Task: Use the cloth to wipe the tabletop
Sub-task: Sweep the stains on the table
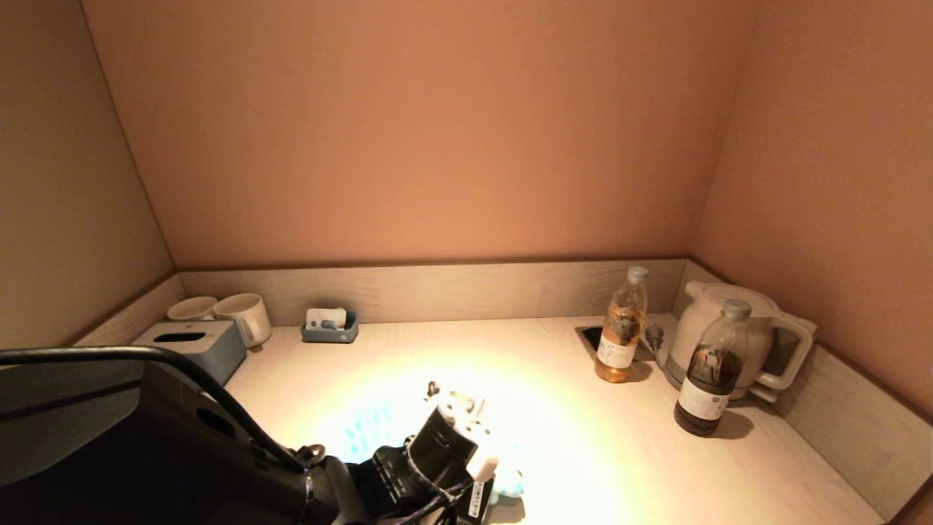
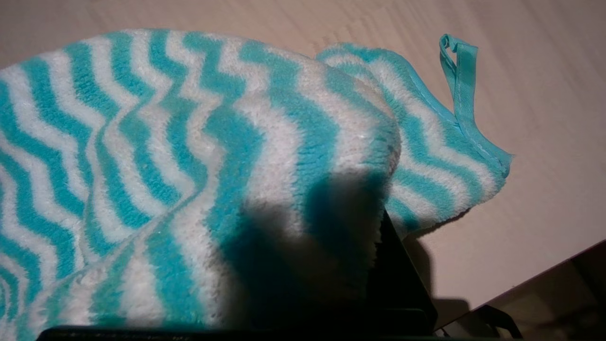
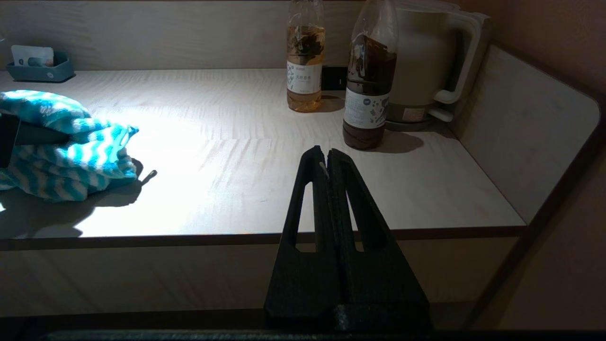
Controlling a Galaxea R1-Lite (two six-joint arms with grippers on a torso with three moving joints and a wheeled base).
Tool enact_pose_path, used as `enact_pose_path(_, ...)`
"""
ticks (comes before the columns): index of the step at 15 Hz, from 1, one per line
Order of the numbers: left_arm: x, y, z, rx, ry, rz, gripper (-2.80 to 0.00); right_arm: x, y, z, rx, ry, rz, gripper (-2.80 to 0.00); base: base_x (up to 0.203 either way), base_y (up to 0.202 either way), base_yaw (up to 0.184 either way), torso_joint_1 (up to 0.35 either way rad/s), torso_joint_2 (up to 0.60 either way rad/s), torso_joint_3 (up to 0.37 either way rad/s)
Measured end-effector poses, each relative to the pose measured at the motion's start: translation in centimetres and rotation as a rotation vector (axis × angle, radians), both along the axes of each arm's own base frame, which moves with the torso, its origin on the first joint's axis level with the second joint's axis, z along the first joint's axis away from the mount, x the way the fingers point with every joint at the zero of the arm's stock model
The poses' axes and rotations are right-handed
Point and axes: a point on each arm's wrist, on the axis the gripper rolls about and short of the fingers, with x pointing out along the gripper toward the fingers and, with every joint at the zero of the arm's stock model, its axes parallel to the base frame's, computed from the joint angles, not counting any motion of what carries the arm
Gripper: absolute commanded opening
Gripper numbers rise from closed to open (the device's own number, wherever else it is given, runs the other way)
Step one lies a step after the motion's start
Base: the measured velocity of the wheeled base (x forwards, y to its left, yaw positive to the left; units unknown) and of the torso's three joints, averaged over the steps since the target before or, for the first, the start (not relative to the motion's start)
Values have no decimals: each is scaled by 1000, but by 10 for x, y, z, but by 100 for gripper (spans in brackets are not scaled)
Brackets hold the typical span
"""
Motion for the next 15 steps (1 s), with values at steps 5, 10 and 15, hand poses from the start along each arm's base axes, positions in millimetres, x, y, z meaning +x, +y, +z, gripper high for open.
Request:
enact_pose_path(5,27,-23,20,-5,119,31,-280,0,0,0,0,0,1,-280,0,0,0,0,0,0)
enact_pose_path(10,61,-34,20,55,238,136,-280,0,0,0,0,0,0,-280,0,0,0,0,0,0)
enact_pose_path(15,90,-15,1,176,392,287,-280,0,0,0,-1,0,0,-280,0,0,0,0,0,0)
